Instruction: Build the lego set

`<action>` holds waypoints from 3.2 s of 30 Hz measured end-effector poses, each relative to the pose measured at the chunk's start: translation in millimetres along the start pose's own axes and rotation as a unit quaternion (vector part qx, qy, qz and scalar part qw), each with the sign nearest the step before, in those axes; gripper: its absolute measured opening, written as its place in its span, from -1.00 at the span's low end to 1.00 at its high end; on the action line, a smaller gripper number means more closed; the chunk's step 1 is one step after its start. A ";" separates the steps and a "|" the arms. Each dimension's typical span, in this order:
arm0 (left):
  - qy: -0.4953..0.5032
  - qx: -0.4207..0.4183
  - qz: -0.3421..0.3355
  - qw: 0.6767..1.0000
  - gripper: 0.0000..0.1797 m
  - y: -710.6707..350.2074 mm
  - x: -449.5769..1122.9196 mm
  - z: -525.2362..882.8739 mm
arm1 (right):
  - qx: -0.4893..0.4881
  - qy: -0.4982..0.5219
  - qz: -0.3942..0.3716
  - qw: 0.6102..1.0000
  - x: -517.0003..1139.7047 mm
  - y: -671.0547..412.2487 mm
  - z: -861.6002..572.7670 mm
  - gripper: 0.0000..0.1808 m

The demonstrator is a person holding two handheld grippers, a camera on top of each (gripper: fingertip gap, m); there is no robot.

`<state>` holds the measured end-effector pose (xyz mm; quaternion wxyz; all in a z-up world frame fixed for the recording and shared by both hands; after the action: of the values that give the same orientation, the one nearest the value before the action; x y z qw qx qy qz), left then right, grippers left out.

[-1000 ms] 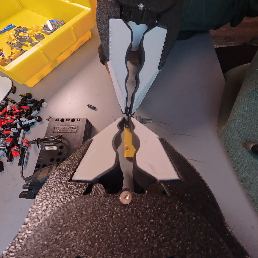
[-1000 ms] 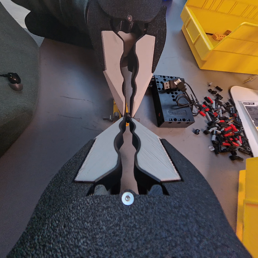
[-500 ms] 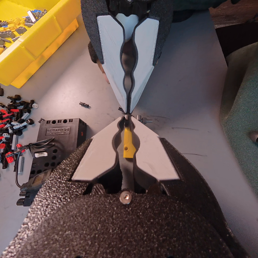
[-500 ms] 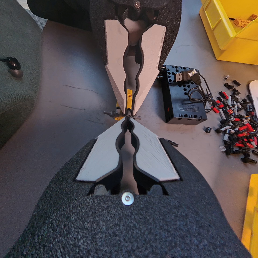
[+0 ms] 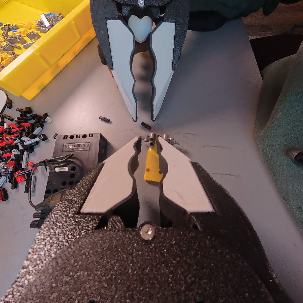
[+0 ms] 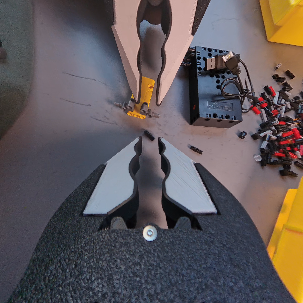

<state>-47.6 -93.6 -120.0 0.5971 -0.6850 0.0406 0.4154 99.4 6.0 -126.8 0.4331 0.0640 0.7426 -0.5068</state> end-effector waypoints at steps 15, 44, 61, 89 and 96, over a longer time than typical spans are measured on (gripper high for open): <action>0.023 0.034 0.016 0.999 -0.88 2.1 3.4 -2.0 | 0.000 -0.049 0.023 0.999 8.2 -3.8 -3.8 -0.98; -0.026 0.024 0.046 0.998 -0.93 -5.0 11.0 -4.5 | 0.120 -0.022 -0.018 0.992 2.5 -10.6 -0.1 -0.99; -0.036 -0.025 0.035 0.998 -0.92 -10.4 8.4 -5.3 | 0.119 -0.012 0.003 0.993 -1.0 -11.4 -1.8 -1.00; 0.005 -0.046 -0.139 0.989 -0.96 -20.9 -18.9 0.2 | 0.017 0.016 -0.180 0.983 -25.4 -28.9 2.9 -0.95; 0.005 -0.044 -0.134 0.990 -0.96 -19.0 -18.6 0.4 | 0.013 0.016 -0.193 0.981 -26.7 -28.9 3.1 -0.95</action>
<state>-49.4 -96.0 -93.6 0.6169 -0.7117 -0.0671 0.3293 102.3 -1.1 -88.0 0.3150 -0.0668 0.7412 -0.5891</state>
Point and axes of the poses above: each gripper's, where its closed fingertips meet, x out along the fingers, y out of its underside, z = x × y across the jaws, the point moved 10 cm from there along -x, back along the fingers, and after that the axes turned 1 degree about -y, right-handed, at the moved point
